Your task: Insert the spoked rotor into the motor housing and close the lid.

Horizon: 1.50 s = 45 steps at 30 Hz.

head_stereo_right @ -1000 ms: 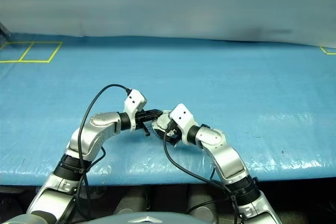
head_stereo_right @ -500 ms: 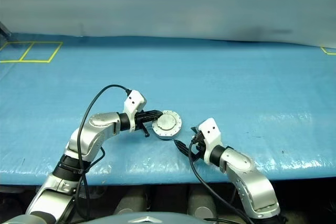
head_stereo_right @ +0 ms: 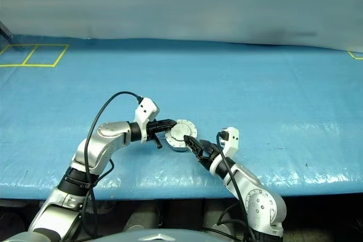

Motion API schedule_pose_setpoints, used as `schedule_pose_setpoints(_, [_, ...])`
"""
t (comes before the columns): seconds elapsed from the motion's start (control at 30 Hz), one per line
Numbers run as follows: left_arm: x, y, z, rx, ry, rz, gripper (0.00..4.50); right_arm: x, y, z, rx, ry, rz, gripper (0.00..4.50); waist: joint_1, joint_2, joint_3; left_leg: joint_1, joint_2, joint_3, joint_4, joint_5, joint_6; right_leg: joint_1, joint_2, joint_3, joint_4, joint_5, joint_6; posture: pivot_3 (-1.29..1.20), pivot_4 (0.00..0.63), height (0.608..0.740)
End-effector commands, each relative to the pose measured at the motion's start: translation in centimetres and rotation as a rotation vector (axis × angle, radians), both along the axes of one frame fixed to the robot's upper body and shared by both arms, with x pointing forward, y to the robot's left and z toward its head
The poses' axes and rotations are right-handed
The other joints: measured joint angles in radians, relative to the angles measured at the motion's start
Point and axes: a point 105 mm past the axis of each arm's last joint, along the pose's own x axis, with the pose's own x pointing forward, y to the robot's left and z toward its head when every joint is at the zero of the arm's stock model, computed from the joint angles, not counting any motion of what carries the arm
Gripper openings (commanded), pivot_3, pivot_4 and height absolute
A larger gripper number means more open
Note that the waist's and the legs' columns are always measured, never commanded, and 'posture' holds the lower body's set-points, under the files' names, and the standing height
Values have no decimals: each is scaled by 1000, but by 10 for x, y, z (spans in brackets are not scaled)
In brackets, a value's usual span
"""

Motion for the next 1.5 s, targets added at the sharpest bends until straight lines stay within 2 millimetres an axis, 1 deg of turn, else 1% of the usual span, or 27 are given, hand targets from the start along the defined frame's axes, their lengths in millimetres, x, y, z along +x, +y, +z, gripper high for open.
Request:
schedule_pose_setpoints(0.03, [-6,-4,-5,5,22,-29,0,3,9,10,128,15,-15,4470,0,0,0,0,0,0,0,0,0,0,0,0,0,0,0,0,150,740])
schedule_pose_setpoints(0.13, [-6,-4,-5,4,21,-29,0,5,12,8,212,68,-24,4470,-1,0,0,0,0,0,-1,0,0,0,0,0,0,0,0,0,150,740])
schedule_pose_setpoints(0.33, [-7,-4,-5,3,23,-29,0,2,20,3,316,154,-13,4470,-3,0,0,0,0,0,0,0,0,0,0,0,0,0,0,0,150,740])
schedule_pose_setpoints(0.47, [-7,-4,-6,2,26,-29,0,0,27,7,387,174,8,4470,-4,0,0,0,0,0,0,0,0,0,0,0,0,0,0,0,150,740])
schedule_pose_setpoints(0.7, [-7,-5,-6,-1,29,-26,0,1,35,10,425,190,22,4470,-4,1,0,0,0,0,0,0,0,0,0,0,0,0,0,0,150,740])
schedule_pose_setpoints(0.8, [-7,-5,-7,-2,30,-23,0,2,34,9,446,196,4,4470,-4,1,0,0,0,0,0,0,0,0,0,0,0,0,0,0,150,740])
schedule_pose_setpoints(0.9, [-7,-5,-7,-3,31,-21,0,2,31,8,461,202,-9,3944,-4,1,0,0,0,0,-1,0,0,-1,0,0,0,0,0,0,150,740])
schedule_pose_setpoints(1.1, [-7,-4,-8,-5,37,-17,0,-3,27,6,462,209,-3,1940,-7,1,0,-1,0,0,-2,0,0,-2,0,0,-1,0,0,0,150,740])
schedule_pose_setpoints(1.2, [-8,-4,-9,-4,41,-17,0,-5,24,4,446,218,-1,1181,-11,1,1,-1,0,0,-2,0,0,-2,0,0,-1,0,-1,0,150,740])
schedule_pose_setpoints(1.37, [-8,-3,-9,-6,40,-16,0,-6,23,0,420,235,4,1180,-12,1,1,-1,0,0,-2,0,0,-2,0,0,-1,0,-1,0,150,740])
schedule_pose_setpoints(1.5, [-5,0,-6,-7,26,1,0,-9,28,-3,401,254,29,1180,-12,1,1,-1,0,0,-3,0,0,-2,0,0,-1,-1,-1,0,150,740])
